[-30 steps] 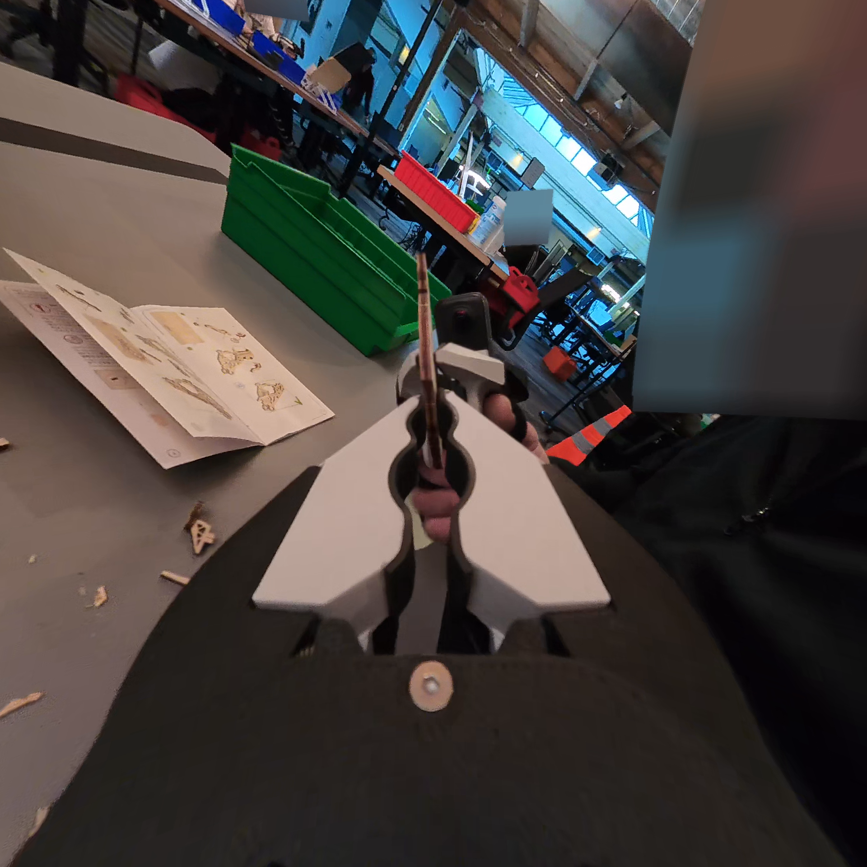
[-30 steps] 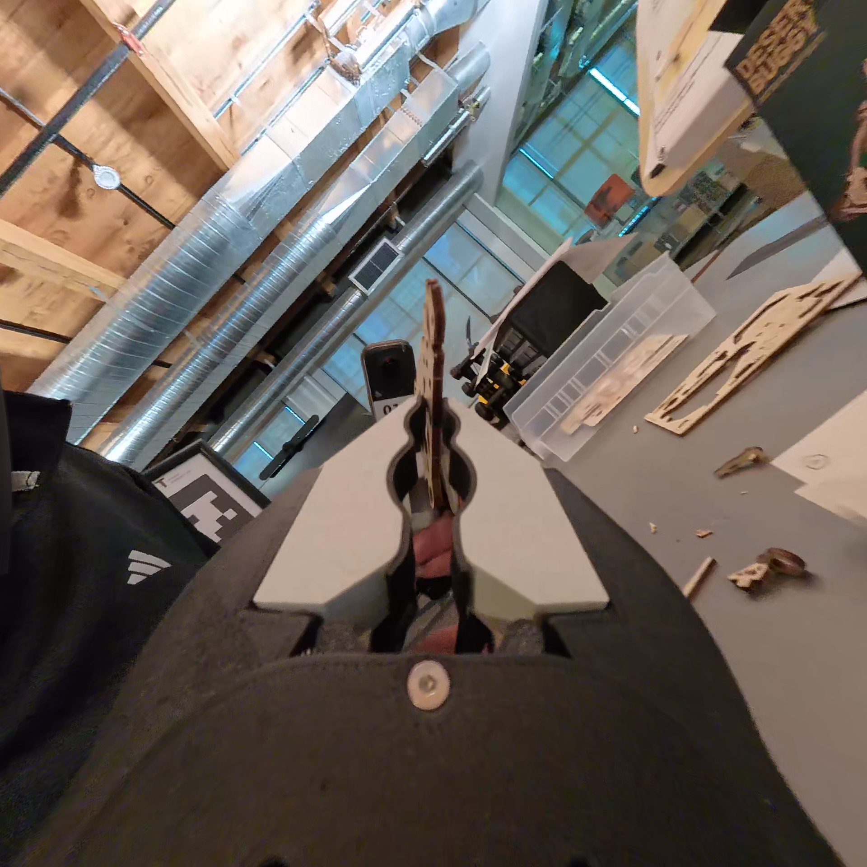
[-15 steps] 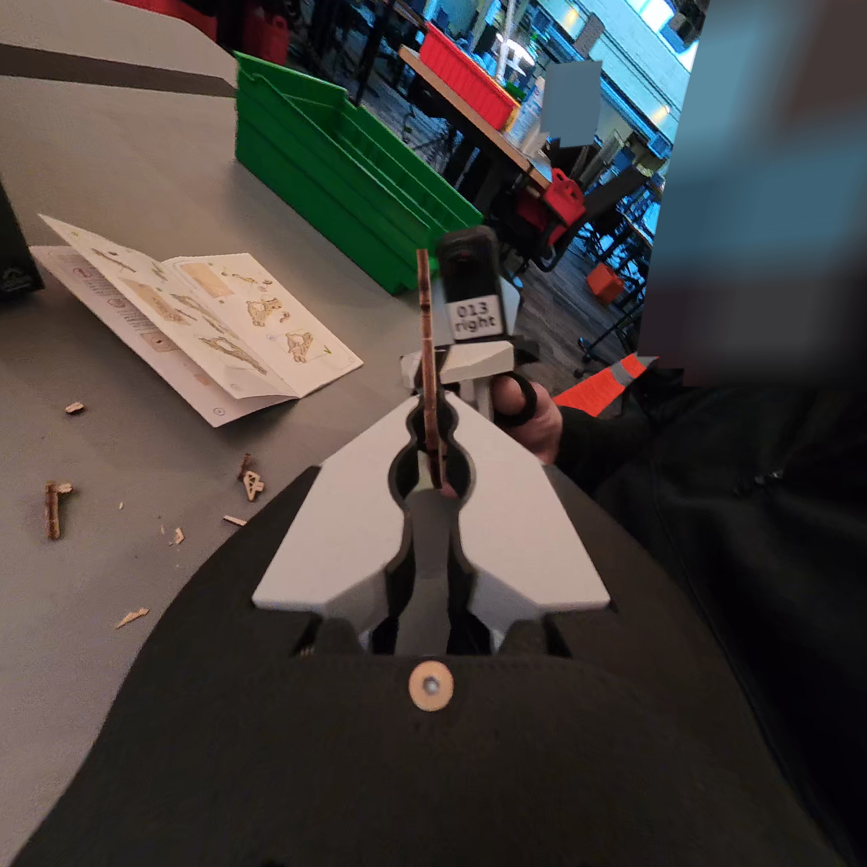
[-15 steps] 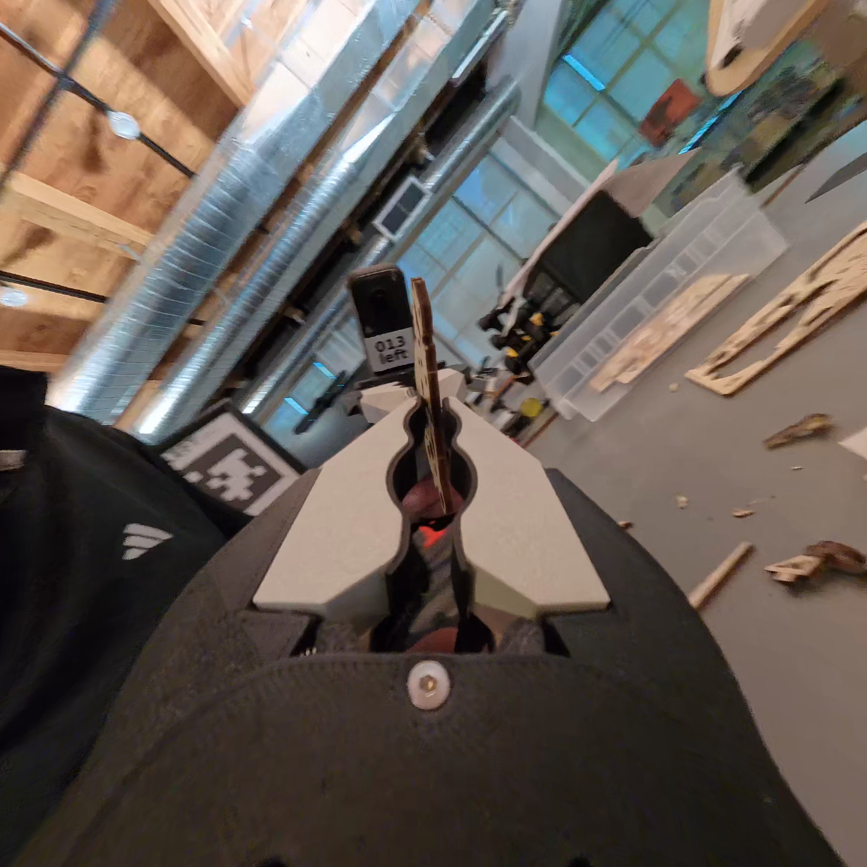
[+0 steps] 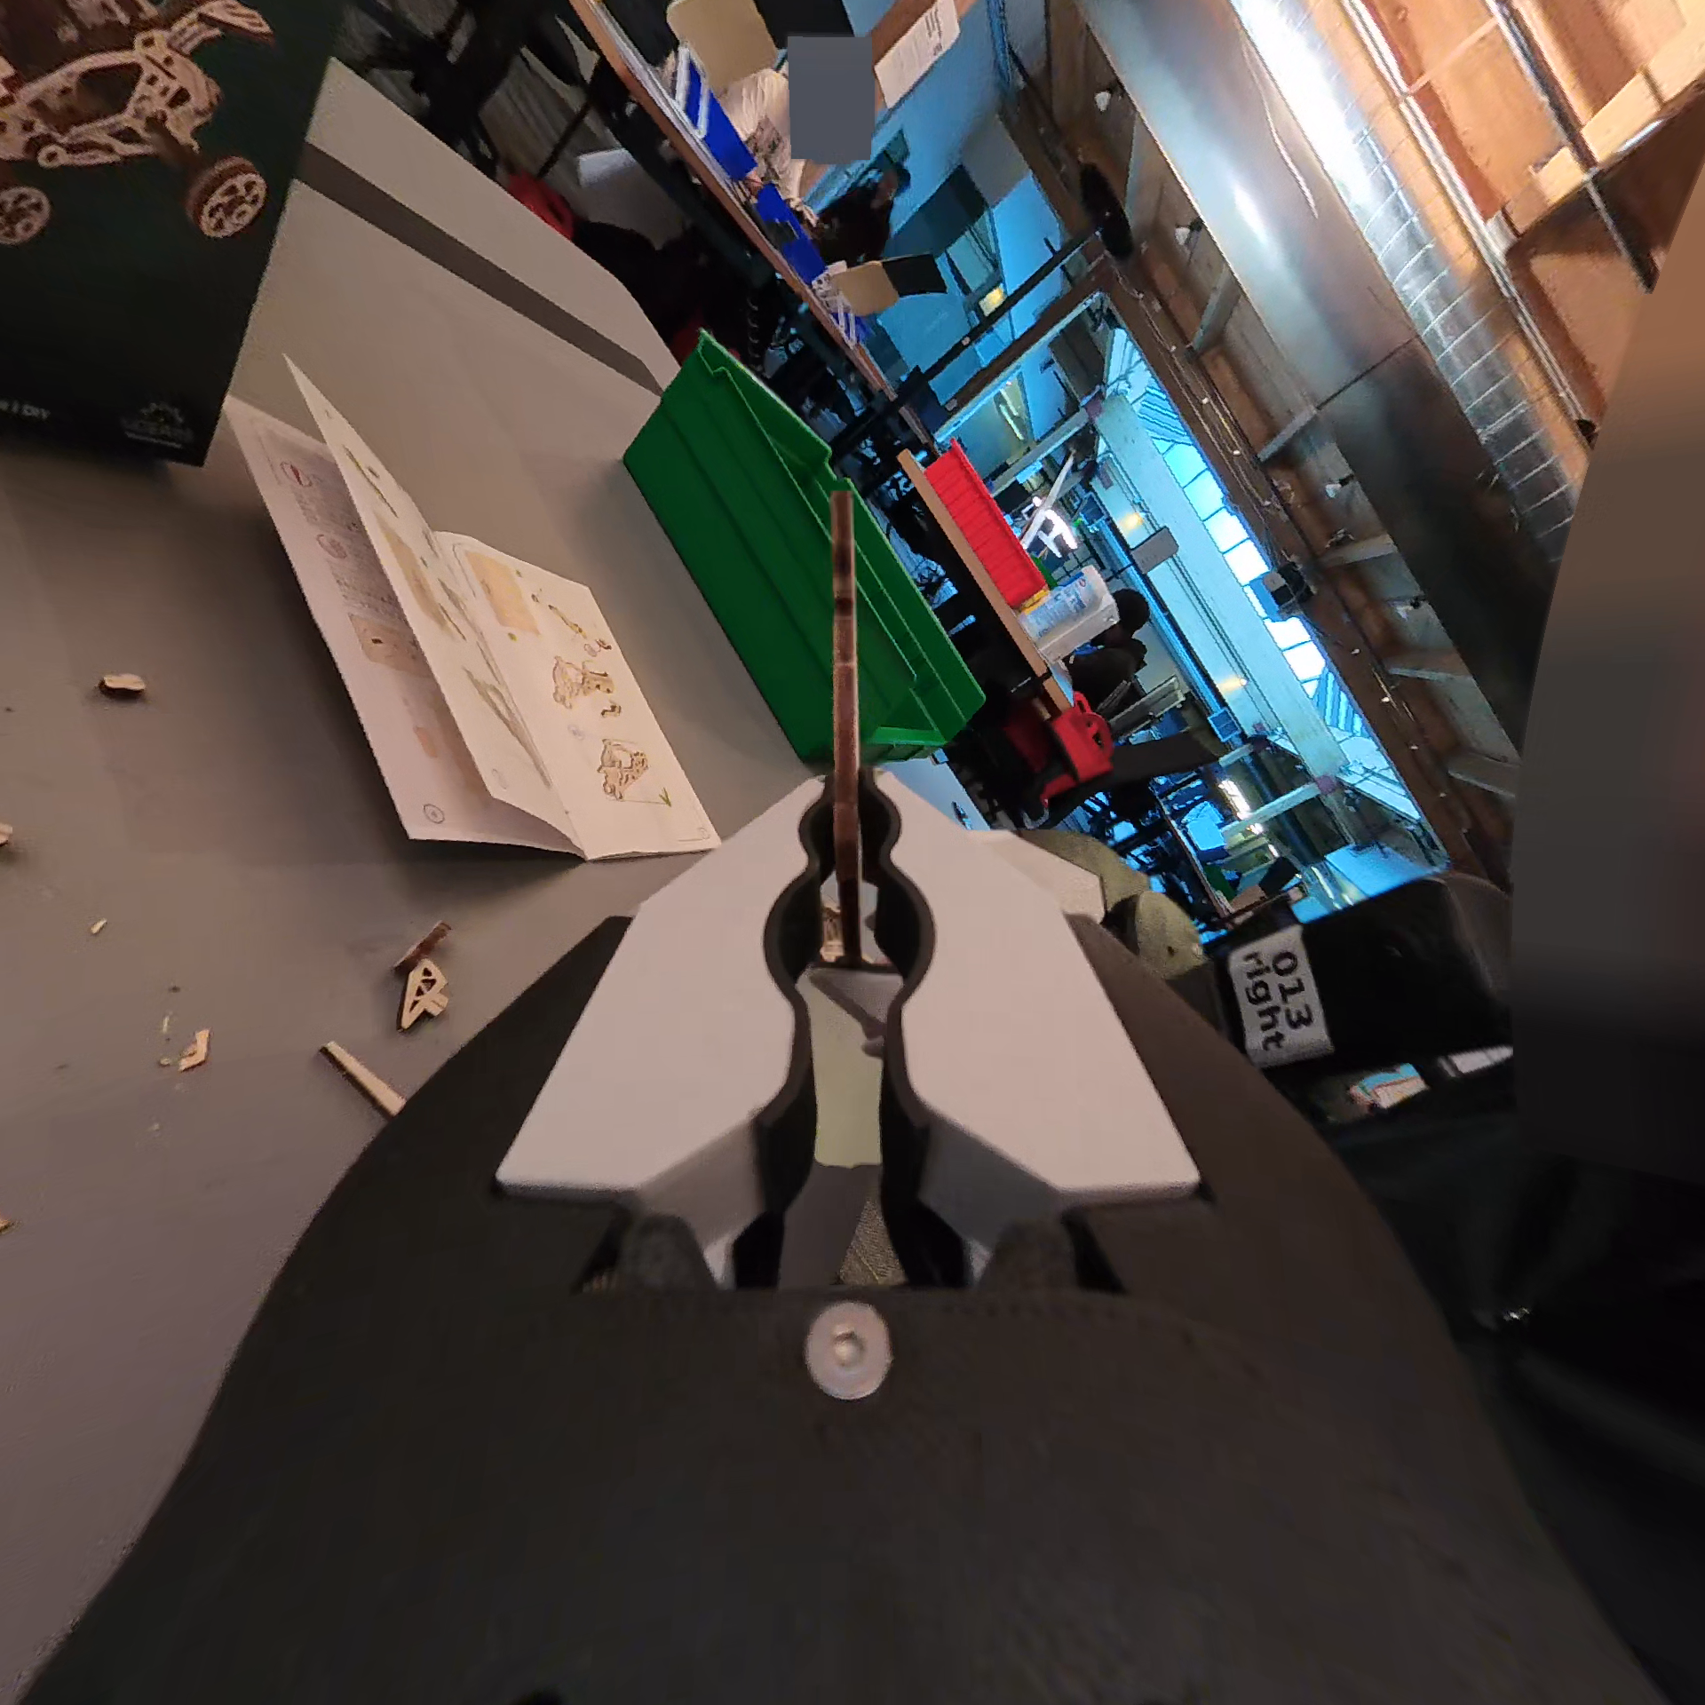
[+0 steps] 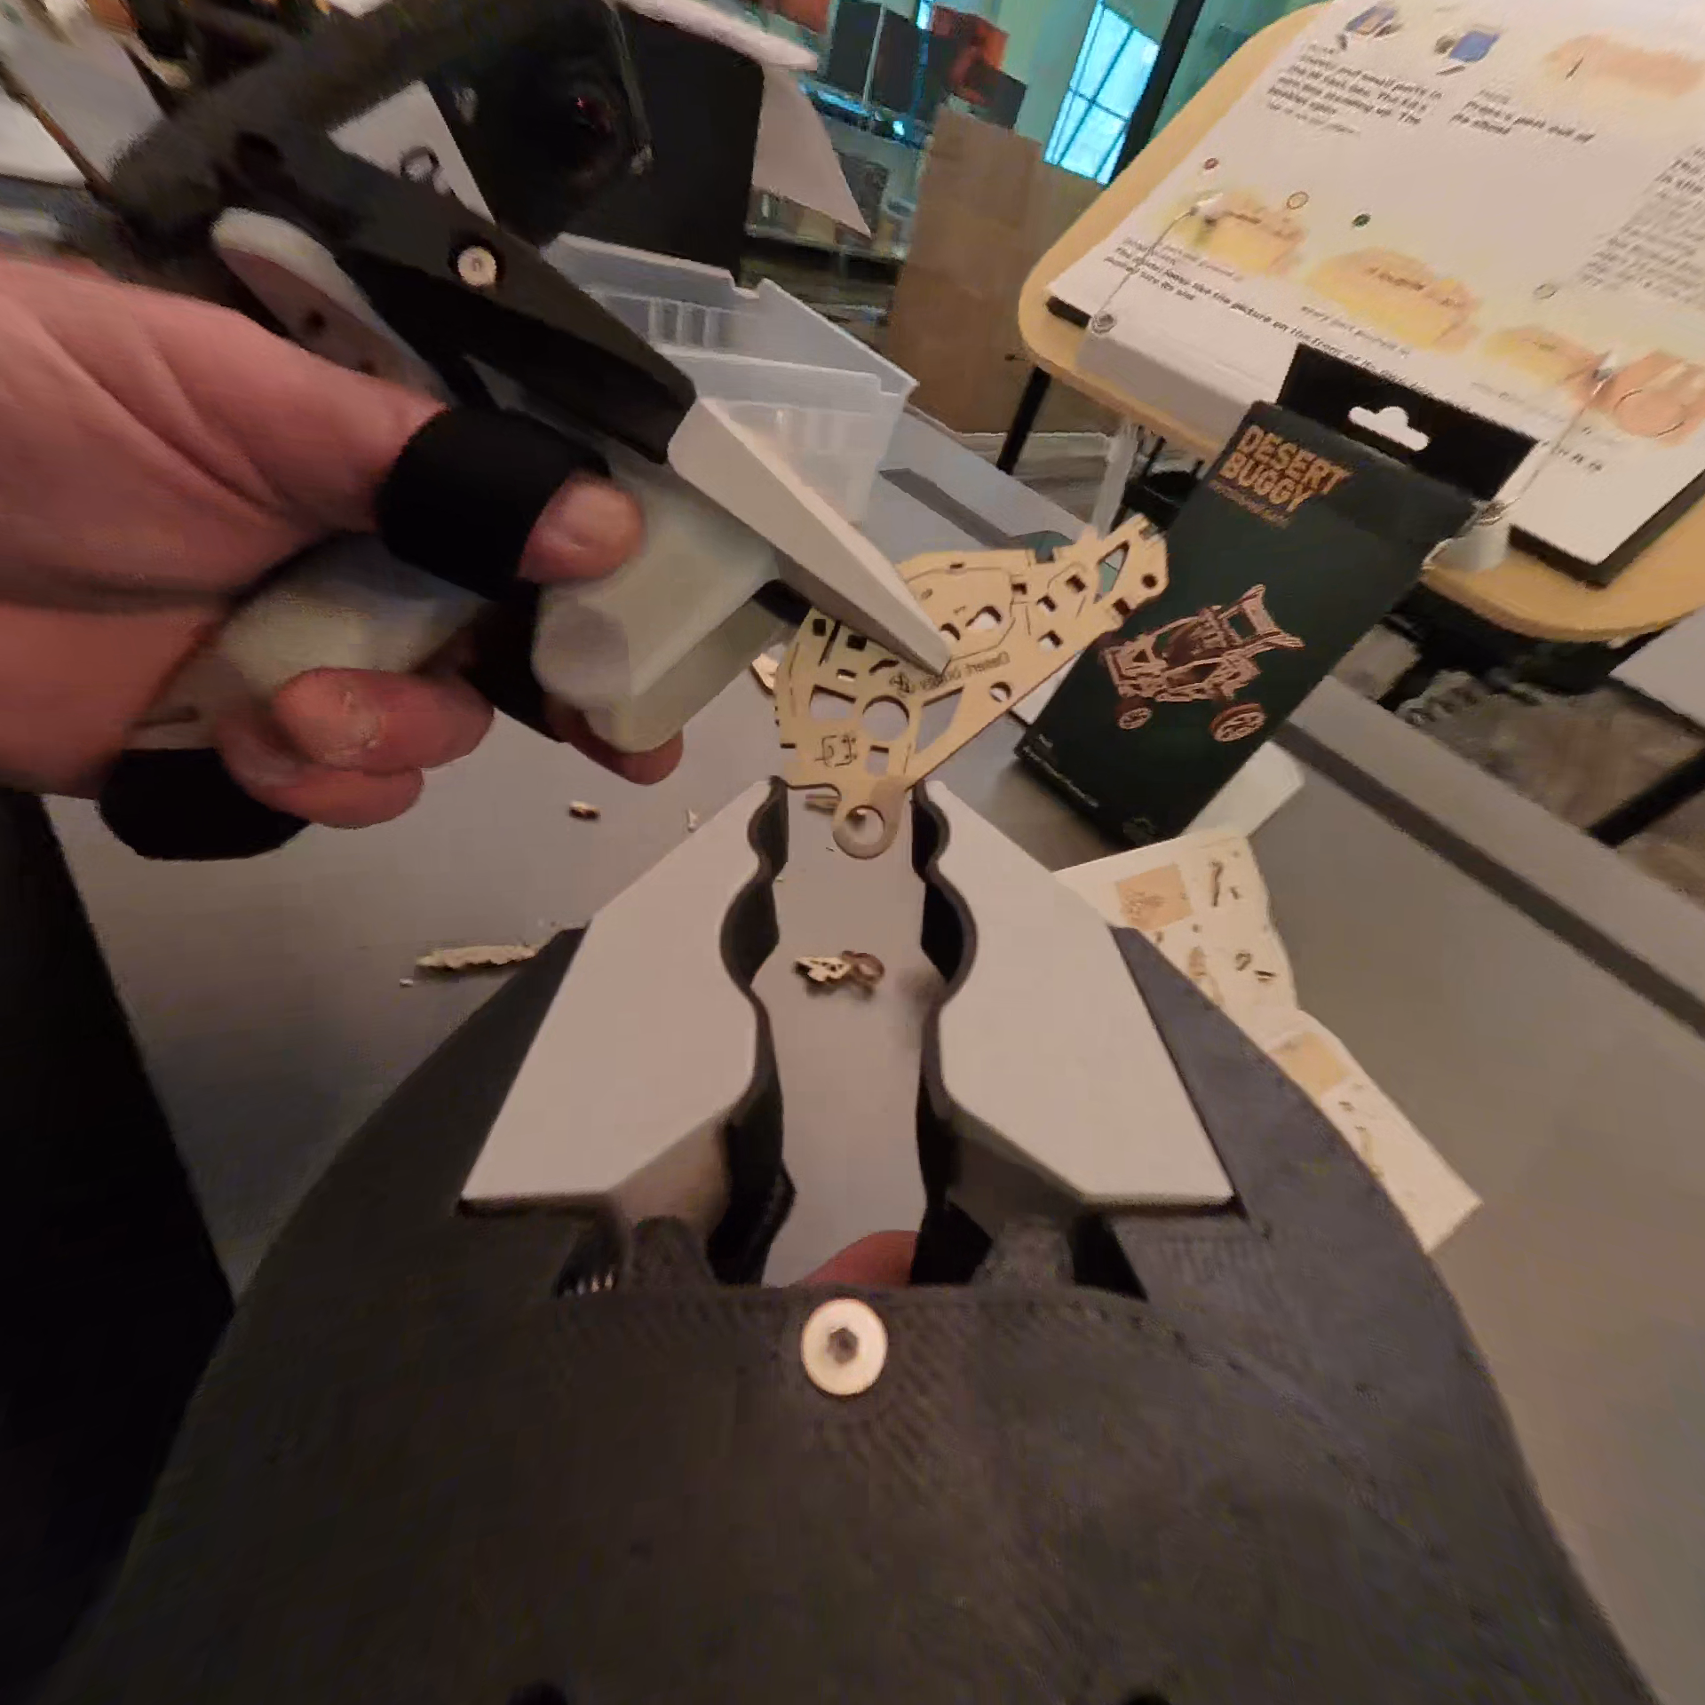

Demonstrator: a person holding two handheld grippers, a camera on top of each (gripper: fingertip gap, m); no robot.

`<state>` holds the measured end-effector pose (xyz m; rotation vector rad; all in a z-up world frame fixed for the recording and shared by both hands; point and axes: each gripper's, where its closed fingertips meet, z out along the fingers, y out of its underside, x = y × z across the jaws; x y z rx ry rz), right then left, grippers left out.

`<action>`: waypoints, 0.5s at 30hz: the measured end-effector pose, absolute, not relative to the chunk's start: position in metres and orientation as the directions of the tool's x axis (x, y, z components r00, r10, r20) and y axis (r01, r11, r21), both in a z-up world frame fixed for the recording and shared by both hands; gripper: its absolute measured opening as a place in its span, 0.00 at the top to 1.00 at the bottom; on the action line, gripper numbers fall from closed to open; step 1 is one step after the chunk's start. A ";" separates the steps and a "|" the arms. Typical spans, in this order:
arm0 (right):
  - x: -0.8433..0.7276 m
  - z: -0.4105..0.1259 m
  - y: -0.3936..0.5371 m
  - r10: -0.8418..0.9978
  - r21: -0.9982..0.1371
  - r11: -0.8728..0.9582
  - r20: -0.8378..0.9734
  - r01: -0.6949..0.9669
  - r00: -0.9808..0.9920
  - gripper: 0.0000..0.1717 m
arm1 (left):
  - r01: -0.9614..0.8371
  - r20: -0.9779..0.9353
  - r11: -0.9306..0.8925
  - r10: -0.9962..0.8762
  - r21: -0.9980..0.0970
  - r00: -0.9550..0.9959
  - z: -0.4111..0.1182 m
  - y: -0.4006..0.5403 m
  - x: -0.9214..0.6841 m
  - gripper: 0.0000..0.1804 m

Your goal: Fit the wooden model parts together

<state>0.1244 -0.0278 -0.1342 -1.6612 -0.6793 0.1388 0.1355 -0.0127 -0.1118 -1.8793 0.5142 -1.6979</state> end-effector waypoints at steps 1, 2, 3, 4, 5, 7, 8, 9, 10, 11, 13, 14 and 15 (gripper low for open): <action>0.125 -0.136 -0.027 0.499 -0.924 -0.052 0.305 0.380 0.811 0.86 | 0.078 0.774 -0.772 -0.617 -0.630 0.142 -0.113 -0.012 0.135 0.99; 0.125 -0.138 -0.028 0.498 -0.915 -0.048 0.326 0.401 0.804 0.87 | 0.069 0.769 -0.769 -0.622 -0.636 0.148 -0.115 -0.013 0.136 0.99; 0.126 -0.139 -0.028 0.497 -0.910 -0.039 0.340 0.413 0.798 0.92 | 0.065 0.769 -0.770 -0.622 -0.635 0.146 -0.115 -0.014 0.136 0.99; 0.127 -0.139 -0.028 0.502 -0.915 -0.042 0.328 0.401 0.800 0.92 | 0.063 0.772 -0.773 -0.618 -0.631 0.147 -0.116 -0.014 0.135 0.99; 0.127 -0.139 -0.029 0.515 -0.929 -0.052 0.289 0.366 0.807 0.93 | 0.056 0.770 -0.772 -0.621 -0.634 0.146 -0.116 -0.014 0.136 0.99; 0.127 -0.139 -0.030 0.531 -0.947 -0.063 0.235 0.315 0.814 0.93 | 0.044 0.758 -0.762 -0.635 -0.647 0.149 -0.116 -0.015 0.136 0.99; 0.128 -0.138 -0.030 0.537 -0.957 -0.075 0.197 0.279 0.820 0.93 | 0.039 0.757 -0.760 -0.637 -0.648 0.146 -0.115 -0.015 0.136 0.98; 0.128 -0.138 -0.030 0.551 -0.968 -0.094 0.143 0.231 0.822 0.94 | 0.030 0.754 -0.759 -0.641 -0.651 0.140 -0.115 -0.015 0.137 0.98; 0.127 -0.137 -0.031 0.566 -0.977 -0.110 0.090 0.183 0.819 0.94 | 0.024 0.748 -0.754 -0.648 -0.657 0.142 -0.114 -0.015 0.137 0.98; 0.127 -0.136 -0.031 0.583 -0.984 -0.130 0.026 0.124 0.812 0.93 | 0.018 0.741 -0.746 -0.657 -0.665 0.143 -0.114 -0.015 0.137 0.97; 0.128 -0.135 -0.031 0.609 -0.985 -0.169 -0.084 0.026 0.789 0.93 | 0.003 0.727 -0.732 -0.676 -0.681 0.123 -0.111 -0.018 0.139 0.94; 0.128 -0.135 -0.032 0.621 -0.983 -0.182 -0.123 -0.010 0.774 0.93 | -0.003 0.725 -0.729 -0.680 -0.684 0.112 -0.109 -0.018 0.139 0.93; 0.128 -0.134 -0.032 0.631 -0.977 -0.205 -0.173 -0.053 0.756 0.93 | -0.001 0.722 -0.726 -0.685 -0.688 0.094 -0.106 -0.018 0.138 0.92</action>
